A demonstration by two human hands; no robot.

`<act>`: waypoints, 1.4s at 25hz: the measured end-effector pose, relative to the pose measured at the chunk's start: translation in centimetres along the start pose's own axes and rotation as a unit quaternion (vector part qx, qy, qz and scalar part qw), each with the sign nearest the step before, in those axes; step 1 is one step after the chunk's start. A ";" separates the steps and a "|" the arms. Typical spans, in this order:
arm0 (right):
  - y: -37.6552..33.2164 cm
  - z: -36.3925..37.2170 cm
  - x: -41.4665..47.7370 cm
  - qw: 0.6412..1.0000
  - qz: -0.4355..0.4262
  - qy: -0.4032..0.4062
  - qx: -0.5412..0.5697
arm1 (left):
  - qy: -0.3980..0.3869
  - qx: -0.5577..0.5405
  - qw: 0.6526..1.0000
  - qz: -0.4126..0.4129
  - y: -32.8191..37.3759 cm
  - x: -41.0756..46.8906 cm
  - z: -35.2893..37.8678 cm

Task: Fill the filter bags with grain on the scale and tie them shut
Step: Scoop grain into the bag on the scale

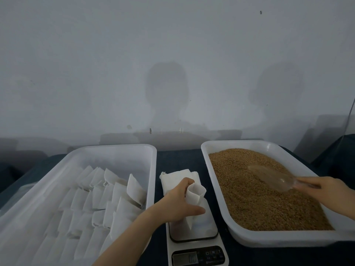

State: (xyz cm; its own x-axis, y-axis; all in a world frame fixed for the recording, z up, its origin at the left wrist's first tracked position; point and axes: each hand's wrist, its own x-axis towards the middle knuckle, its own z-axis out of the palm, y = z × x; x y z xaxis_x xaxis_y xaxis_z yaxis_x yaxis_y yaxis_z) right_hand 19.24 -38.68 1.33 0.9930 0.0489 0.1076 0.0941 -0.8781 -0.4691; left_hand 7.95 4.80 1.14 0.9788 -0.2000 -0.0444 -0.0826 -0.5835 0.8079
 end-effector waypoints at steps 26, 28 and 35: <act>-20.5 -2.9 -5.9 0.951 -0.233 -0.136 -0.150 | -0.022 0.002 1.000 0.013 0.1 -0.2 0.2; -21.0 -3.0 -5.7 0.944 -0.248 -0.135 -0.174 | -0.018 0.000 1.000 0.010 0.0 -0.2 0.2; -23.5 -3.6 -5.3 0.910 -0.292 -0.134 -0.262 | 0.001 0.002 1.000 0.001 0.1 0.0 0.5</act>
State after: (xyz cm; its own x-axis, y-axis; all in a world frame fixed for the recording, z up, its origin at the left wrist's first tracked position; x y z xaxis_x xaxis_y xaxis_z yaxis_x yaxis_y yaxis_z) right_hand 11.50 -20.01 14.94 0.7728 0.6329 -0.0469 0.6343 -0.7679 0.0895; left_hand 7.84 4.32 0.92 0.9791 -0.1990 -0.0423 -0.0845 -0.5868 0.8053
